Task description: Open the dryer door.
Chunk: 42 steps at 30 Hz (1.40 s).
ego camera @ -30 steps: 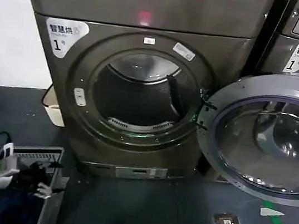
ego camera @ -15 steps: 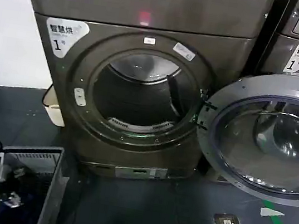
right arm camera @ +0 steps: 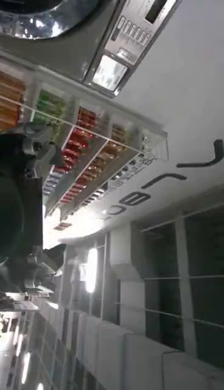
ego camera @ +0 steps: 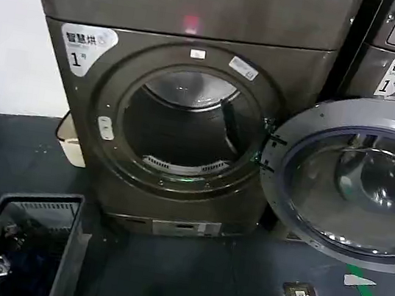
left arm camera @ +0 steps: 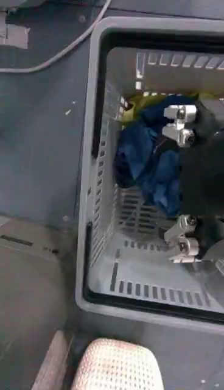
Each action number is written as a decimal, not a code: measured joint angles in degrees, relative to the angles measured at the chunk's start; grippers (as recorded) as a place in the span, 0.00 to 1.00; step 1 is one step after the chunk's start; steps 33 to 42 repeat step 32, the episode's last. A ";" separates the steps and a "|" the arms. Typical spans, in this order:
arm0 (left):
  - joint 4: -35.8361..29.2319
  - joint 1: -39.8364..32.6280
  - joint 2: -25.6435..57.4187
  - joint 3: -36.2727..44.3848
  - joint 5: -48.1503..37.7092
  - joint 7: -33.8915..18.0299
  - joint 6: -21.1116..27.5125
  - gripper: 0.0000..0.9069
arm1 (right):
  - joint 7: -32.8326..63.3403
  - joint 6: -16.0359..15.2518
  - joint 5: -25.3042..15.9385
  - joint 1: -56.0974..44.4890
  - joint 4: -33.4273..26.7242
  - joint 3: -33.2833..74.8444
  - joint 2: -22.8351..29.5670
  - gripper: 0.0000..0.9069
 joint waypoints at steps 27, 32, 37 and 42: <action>-0.10 -0.09 1.50 0.30 0.91 0.55 -0.42 1.00 | -0.18 0.55 -0.18 0.48 -0.09 -0.20 1.18 1.00; 0.14 -0.41 2.30 0.03 1.15 1.08 -0.44 1.00 | -0.20 0.49 -0.14 0.17 0.15 0.43 1.09 1.00; 0.14 -0.41 2.30 0.03 1.15 1.08 -0.44 1.00 | -0.20 0.49 -0.14 0.17 0.15 0.43 1.09 1.00; 0.14 -0.41 2.30 0.03 1.15 1.08 -0.44 1.00 | -0.20 0.49 -0.14 0.17 0.15 0.43 1.09 1.00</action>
